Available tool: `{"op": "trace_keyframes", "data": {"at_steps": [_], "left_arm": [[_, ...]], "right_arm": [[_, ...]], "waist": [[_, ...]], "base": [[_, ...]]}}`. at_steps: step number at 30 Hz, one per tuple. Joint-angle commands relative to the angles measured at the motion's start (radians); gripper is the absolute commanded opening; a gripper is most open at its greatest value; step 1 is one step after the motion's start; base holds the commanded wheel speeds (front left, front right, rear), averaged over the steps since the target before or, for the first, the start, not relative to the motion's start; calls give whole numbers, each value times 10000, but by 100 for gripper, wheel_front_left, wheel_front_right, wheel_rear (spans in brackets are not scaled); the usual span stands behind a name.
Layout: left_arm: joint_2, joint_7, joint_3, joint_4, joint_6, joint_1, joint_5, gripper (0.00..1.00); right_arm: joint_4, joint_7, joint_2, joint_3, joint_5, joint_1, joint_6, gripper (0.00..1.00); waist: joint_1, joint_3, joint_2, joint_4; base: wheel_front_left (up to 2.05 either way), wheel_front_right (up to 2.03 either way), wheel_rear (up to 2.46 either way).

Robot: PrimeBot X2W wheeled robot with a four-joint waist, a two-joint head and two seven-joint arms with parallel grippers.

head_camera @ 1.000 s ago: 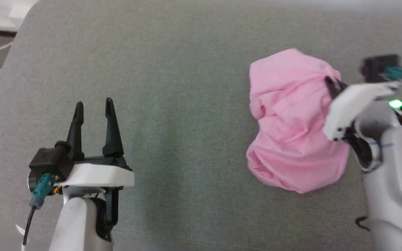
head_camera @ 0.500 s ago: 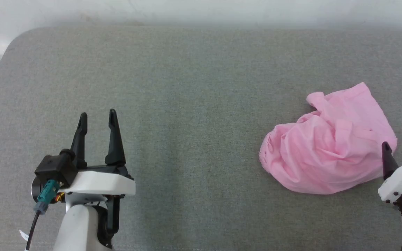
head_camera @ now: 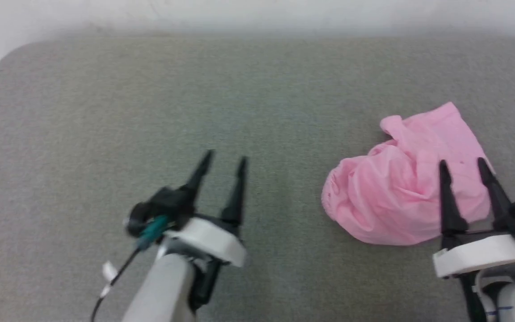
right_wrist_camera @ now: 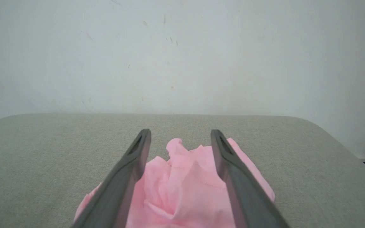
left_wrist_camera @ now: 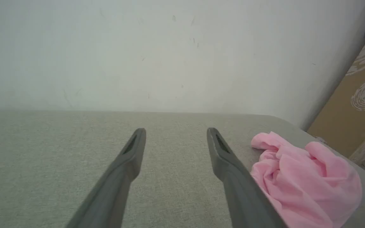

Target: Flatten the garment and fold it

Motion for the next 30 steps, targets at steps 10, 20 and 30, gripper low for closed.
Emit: {"op": "trace_keyframes", "data": {"at_steps": [10,20,30], "left_arm": [[-14,2240,-2878,2718,34,-2684,-1161,100],[-14,5254,-3941,4629,733,-3863,-1967,100],[96,2962,-2988,4173,1823,-3695,-2319,0]], "right_arm": [[310,-793,14,1133,334,-82,-9,100],[804,-1102,14,1383,740,-237,-9,100],[837,-1117,14,1234,694,-329,-9,100]], "waist": [[0,842,0,-1869],[0,1021,0,-2588],[0,771,0,-1687]], "base": [[0,0,0],[0,0,0],[0,0,0]]}}
